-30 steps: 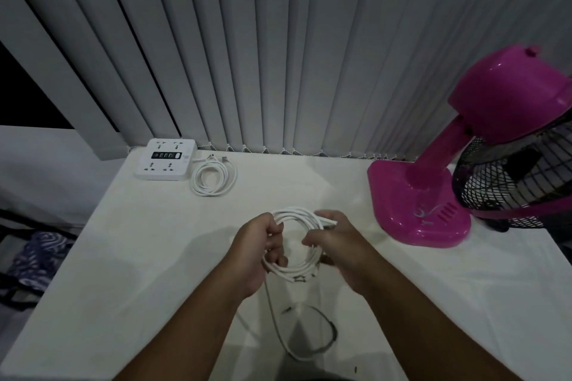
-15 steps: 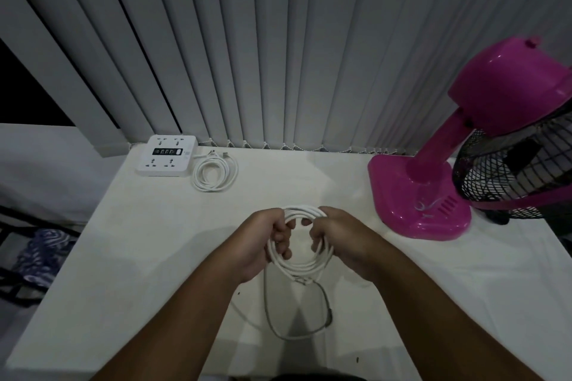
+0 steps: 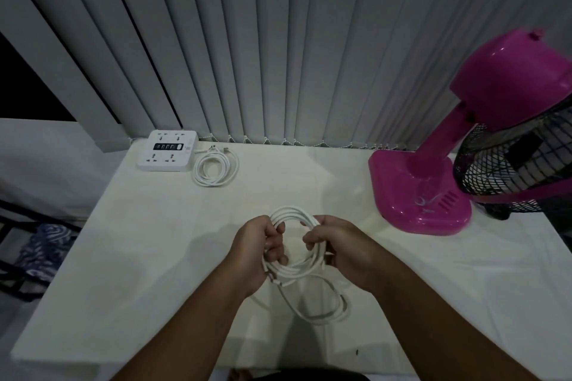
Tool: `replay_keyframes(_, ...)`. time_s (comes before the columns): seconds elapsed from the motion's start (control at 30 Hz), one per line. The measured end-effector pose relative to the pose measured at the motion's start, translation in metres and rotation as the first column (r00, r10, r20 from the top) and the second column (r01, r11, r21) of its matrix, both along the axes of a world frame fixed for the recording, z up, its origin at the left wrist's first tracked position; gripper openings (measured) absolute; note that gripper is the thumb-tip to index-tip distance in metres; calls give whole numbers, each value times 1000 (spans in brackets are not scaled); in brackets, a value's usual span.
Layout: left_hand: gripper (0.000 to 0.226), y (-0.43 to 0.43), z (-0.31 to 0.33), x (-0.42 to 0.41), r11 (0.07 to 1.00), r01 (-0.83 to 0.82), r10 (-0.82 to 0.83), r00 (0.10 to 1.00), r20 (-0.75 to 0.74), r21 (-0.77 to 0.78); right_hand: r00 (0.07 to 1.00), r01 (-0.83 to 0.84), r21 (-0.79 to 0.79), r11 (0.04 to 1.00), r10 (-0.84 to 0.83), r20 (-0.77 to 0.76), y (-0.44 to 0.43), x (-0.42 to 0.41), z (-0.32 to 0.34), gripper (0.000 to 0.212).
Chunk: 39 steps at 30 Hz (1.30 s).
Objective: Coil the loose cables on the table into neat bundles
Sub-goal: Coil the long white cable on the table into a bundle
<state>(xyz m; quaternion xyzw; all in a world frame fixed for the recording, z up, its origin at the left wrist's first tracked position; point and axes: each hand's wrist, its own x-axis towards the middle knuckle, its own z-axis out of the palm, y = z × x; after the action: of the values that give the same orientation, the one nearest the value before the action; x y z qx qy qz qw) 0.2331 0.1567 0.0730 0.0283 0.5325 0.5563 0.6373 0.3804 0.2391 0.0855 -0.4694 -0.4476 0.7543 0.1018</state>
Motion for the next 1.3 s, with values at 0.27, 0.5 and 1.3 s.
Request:
replay_keyframes(0.27, 27, 2, 2, 2, 985, 169, -159, 973, -168, 45, 931, 342, -213, 915, -361, -58, 5, -10, 0, 14)
replay_keyframes(0.5, 18, 3, -9, 20, 994, -87, 91, 993, -69, 63, 870, 452, -353, 819, -492, -30, -13, -13, -13, 15)
replay_keyframes(1.3, 15, 6, -11, 15, 993, -103, 106, 993, -48, 56, 931, 305, -51, 951, -287, 224, -11, -16, -17, 17)
